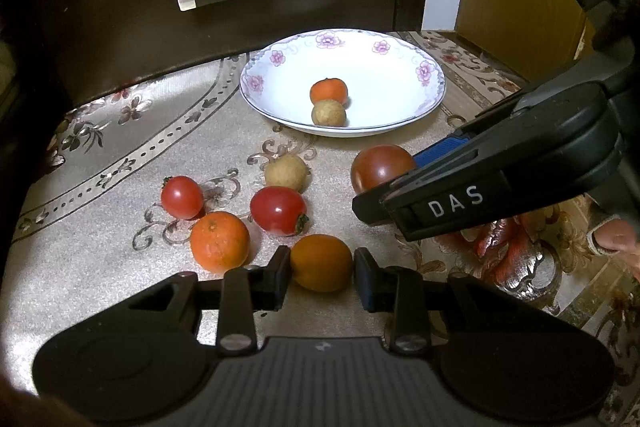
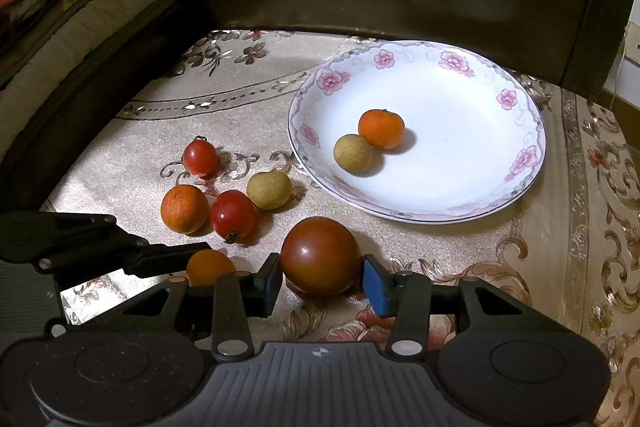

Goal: Organize fruits
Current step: 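Lift the tangerine and dark tomato and carry both toward the white bowl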

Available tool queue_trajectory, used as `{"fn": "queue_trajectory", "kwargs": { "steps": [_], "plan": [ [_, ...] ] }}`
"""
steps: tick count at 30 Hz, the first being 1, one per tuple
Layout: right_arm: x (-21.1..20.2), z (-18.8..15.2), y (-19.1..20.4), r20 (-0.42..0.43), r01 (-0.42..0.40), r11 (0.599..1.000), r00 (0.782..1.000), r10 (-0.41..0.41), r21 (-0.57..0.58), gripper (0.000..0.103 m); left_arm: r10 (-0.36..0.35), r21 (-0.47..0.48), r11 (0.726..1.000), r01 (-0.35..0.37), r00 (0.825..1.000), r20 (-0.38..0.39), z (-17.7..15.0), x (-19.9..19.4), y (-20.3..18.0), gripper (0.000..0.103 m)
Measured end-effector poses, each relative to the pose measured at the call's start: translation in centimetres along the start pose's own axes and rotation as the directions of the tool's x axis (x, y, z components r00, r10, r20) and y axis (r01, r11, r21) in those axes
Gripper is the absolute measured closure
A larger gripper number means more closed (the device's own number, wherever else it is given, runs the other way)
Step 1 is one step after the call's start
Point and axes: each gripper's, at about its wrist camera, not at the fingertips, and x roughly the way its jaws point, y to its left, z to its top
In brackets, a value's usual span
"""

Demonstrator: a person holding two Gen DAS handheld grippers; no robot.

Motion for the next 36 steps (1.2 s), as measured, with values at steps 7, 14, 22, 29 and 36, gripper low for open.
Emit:
{"fn": "queue_trajectory", "kwargs": {
  "steps": [7,14,22,29,36],
  "plan": [
    [-0.1,0.0,-0.2,-0.001,0.001,1.0,1.0,-0.001,0.009,0.066,-0.009,-0.001,1.0,0.009,1.0,0.0,0.2,0.2,0.1,0.064],
    [0.0,0.2,-0.2,-0.004,-0.002,1.0,1.0,0.002,0.016,0.066,-0.019,-0.008,1.0,0.019,1.0,-0.009,0.3,0.1,0.3,0.065],
    [-0.2,0.0,-0.5,-0.012,-0.006,1.0,1.0,0.006,0.026,0.066,-0.017,-0.006,1.0,0.017,1.0,0.0,0.4,-0.1,0.3,0.065],
    [-0.5,0.0,-0.7,-0.009,-0.01,1.0,1.0,0.011,0.029,0.066,-0.007,-0.017,1.0,0.008,1.0,0.017,0.7,-0.4,0.6,0.065],
    [-0.8,-0.3,-0.9,-0.014,-0.009,0.999,1.0,0.009,0.032,0.066,-0.006,-0.033,0.999,0.007,0.999,0.032,1.1,-0.5,0.8,0.065]
  ]
}}
